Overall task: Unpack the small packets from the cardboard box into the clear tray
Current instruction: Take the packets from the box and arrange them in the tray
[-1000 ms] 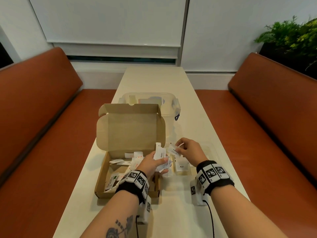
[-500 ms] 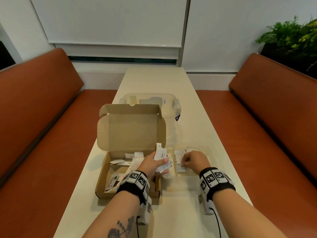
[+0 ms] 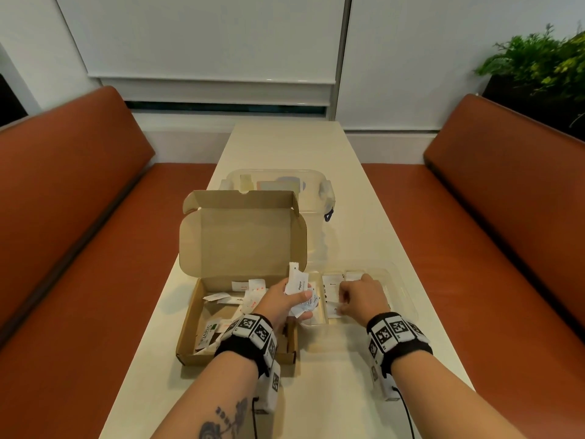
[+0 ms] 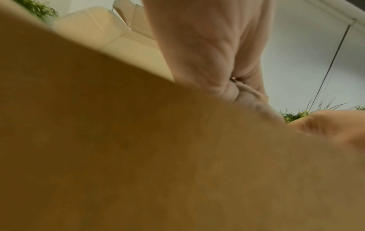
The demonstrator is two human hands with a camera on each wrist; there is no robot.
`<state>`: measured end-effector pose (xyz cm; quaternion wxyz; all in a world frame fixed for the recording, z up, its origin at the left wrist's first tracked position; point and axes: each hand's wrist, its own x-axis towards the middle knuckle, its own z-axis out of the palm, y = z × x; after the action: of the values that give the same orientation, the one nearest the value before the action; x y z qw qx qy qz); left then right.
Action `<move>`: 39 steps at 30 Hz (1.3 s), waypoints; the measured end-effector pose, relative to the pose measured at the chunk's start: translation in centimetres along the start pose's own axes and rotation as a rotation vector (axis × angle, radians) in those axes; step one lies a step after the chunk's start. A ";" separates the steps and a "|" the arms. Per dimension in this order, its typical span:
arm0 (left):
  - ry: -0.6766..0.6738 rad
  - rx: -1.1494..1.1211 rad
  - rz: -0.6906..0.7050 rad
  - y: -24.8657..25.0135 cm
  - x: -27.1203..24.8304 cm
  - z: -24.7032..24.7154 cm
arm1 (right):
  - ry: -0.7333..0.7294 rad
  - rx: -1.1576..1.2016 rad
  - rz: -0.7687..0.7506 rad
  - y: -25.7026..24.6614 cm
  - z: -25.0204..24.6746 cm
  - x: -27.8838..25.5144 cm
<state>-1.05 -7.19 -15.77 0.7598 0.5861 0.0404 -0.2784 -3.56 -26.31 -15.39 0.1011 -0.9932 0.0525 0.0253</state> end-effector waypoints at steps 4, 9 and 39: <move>0.002 0.006 0.005 -0.1 0.0 0.0 | 0.007 -0.042 -0.023 -0.3 -0.1 -0.1; -0.004 0.016 0.018 -0.1 0.1 0.0 | 0.116 0.154 -0.012 -1.0 -0.8 -0.5; -0.017 -0.060 -0.027 0.5 -0.3 0.3 | 0.009 0.875 0.087 -3.9 -2.8 0.8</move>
<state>-1.12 -7.29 -15.12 0.7735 0.5601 0.0501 -0.2924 -2.23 -23.14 -11.91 0.5108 -0.8538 0.1006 0.0008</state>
